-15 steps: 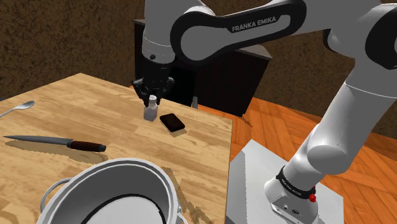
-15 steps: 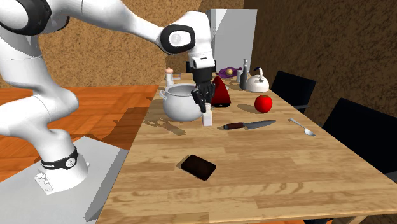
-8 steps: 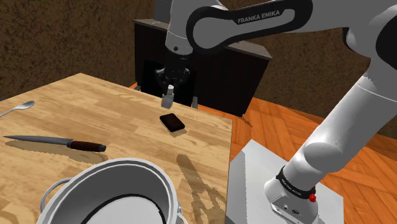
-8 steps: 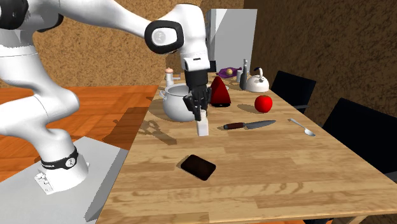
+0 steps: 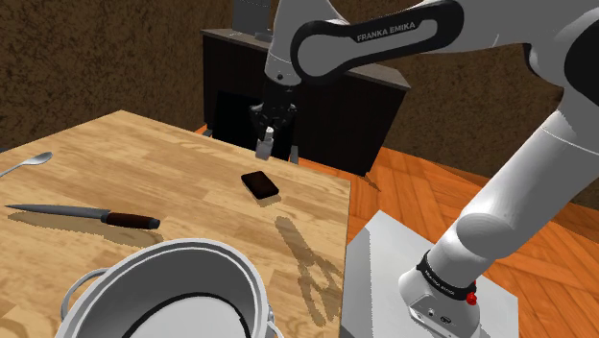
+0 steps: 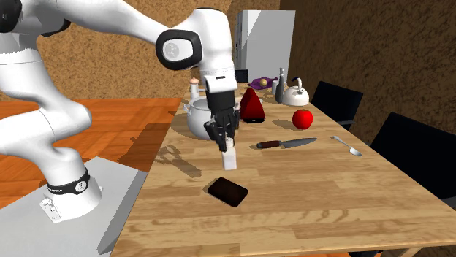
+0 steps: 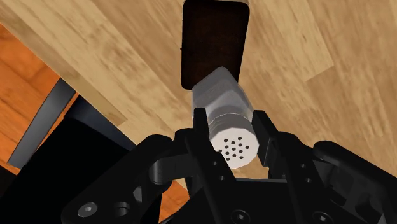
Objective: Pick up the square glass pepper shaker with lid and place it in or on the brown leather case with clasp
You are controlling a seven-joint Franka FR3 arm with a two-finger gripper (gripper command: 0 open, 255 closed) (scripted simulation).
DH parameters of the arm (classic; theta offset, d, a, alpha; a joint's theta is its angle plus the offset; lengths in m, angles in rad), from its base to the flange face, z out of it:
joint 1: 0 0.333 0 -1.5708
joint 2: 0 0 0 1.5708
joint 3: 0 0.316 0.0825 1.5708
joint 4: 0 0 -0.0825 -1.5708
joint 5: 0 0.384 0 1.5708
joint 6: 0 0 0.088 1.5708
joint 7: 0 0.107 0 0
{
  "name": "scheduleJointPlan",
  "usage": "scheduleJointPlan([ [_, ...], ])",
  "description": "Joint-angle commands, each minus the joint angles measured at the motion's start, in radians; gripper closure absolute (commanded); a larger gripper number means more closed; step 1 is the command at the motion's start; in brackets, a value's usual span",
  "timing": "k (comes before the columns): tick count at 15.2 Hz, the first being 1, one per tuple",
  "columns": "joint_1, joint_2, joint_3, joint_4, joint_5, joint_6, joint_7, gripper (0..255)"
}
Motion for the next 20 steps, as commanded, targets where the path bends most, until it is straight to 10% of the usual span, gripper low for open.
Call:
scheduleJointPlan([
  [1,0.0,0.008,0.0,-0.019,-0.006,0.027,0.004,255],
  [20,0.003,0.097,0.001,-0.122,-0.076,0.204,0.062,255],
])
